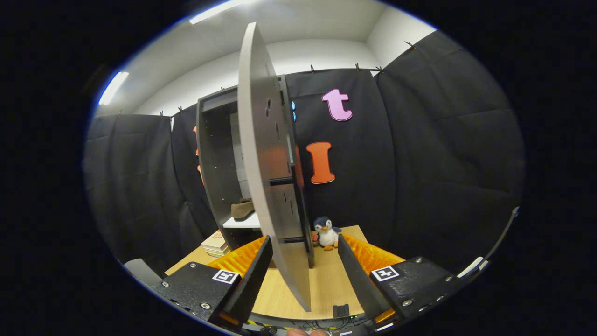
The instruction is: Open the shoe cabinet door, grab the shoes and put them into the shoe cabinet, then close the shoe cabinet door.
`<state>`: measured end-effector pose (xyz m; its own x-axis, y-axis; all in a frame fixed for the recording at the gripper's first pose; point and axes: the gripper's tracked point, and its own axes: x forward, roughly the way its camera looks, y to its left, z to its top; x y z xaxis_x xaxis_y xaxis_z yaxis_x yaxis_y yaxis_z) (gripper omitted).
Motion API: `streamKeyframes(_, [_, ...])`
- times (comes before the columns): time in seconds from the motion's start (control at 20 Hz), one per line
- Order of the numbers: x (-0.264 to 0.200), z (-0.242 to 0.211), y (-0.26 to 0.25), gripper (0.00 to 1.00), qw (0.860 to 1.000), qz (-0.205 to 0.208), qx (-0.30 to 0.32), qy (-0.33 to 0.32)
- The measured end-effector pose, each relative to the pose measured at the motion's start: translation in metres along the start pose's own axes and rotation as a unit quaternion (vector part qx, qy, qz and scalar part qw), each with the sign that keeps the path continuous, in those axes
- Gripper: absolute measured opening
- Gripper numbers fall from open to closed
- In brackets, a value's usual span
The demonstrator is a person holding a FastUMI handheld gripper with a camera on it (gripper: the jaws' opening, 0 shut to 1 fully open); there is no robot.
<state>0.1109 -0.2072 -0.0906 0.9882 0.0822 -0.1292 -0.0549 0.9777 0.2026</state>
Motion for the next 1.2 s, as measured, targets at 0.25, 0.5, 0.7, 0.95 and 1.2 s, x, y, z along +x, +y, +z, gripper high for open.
streamKeyframes(0.25, [0.024,-0.003,-0.002,0.90,1.000,0.016,-0.009,0.008])
streamKeyframes(0.5, [0.029,-0.008,0.016,0.88,0.999,0.030,-0.019,0.022])
streamKeyframes(0.7, [0.033,-0.015,0.054,0.88,0.998,0.055,-0.019,0.033])
streamKeyframes(0.95, [0.044,-0.020,0.106,0.88,0.996,0.077,-0.018,0.045])
streamKeyframes(1.2, [0.063,-0.023,0.150,0.88,0.995,0.080,-0.010,0.056])
